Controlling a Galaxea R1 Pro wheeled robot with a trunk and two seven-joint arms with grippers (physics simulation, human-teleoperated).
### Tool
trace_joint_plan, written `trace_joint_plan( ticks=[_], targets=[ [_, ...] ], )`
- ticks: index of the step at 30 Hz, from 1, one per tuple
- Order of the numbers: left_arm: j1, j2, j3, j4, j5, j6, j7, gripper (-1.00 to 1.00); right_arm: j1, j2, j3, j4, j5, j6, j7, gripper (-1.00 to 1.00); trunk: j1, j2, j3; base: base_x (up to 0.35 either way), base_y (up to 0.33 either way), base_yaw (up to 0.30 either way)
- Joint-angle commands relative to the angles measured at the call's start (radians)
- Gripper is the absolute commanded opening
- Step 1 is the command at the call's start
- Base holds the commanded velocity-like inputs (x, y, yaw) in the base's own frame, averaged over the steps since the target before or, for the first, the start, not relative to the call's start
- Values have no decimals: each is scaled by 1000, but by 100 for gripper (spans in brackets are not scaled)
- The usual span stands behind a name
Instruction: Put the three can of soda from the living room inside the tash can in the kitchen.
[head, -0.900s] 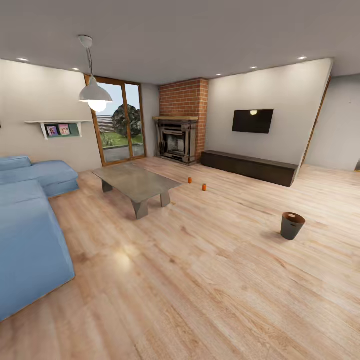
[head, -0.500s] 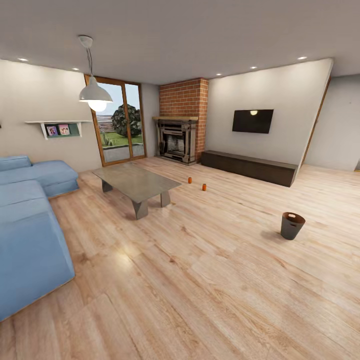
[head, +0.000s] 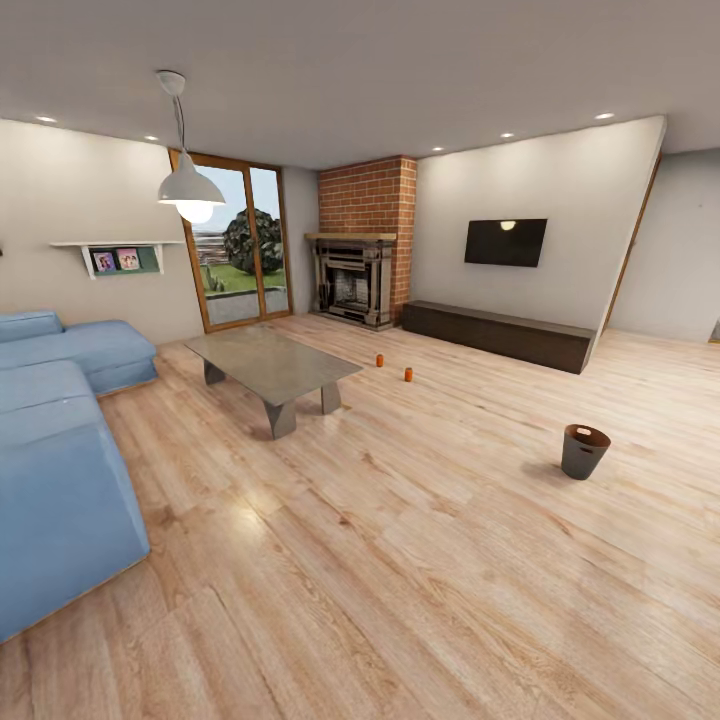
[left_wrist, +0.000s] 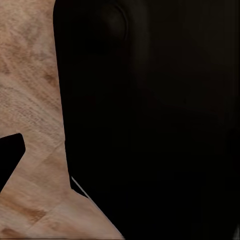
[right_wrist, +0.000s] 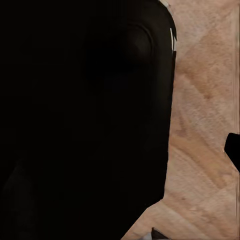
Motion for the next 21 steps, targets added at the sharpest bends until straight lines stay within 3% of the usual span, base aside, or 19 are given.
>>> trace_joint_plan(
  ticks=[1, 8, 9, 11, 13, 17, 18, 21],
  targets=[
    [6, 1, 0, -6, 1, 6, -6, 100, -6, -6, 0, -6, -2, 6, 1, 100, 0, 0, 0, 0, 0, 0],
    [21, 25, 14, -45, 30, 45, -45, 100, -46, -43, -1, -46, -1, 45, 40, 100, 0, 0, 0, 0, 0, 0],
    [21, 61, 23, -864, 34, 348, -620, 100, -144, -56, -1, -580, -1, 405, 348, 100, 0, 0, 0, 0, 0, 0],
    [22, 81, 38, -884, 37, 360, -694, 100, -146, -69, -1, -610, 0, 417, 423, 100, 0, 0, 0, 0, 0, 0],
    [22, 98, 76, -898, 40, 359, -758, 100, -148, -79, -2, -637, 2, 427, 490, 100, 0, 0, 0, 0, 0, 0],
    [22, 110, 130, -909, 43, 305, -804, 100, -149, -87, -2, -655, 4, 389, 538, 100, 0, 0, 0, 0, 0, 0],
    [22, 113, 145, -912, 44, 280, -816, 100, -149, -89, -2, -659, 5, 342, 550, 100, 0, 0, 0, 0, 0, 0],
    [22, 114, 154, -913, 44, 268, -821, 100, -149, -91, -2, -660, 5, 312, 557, 100, 0, 0, 0, 0, 0, 0]
  ],
)
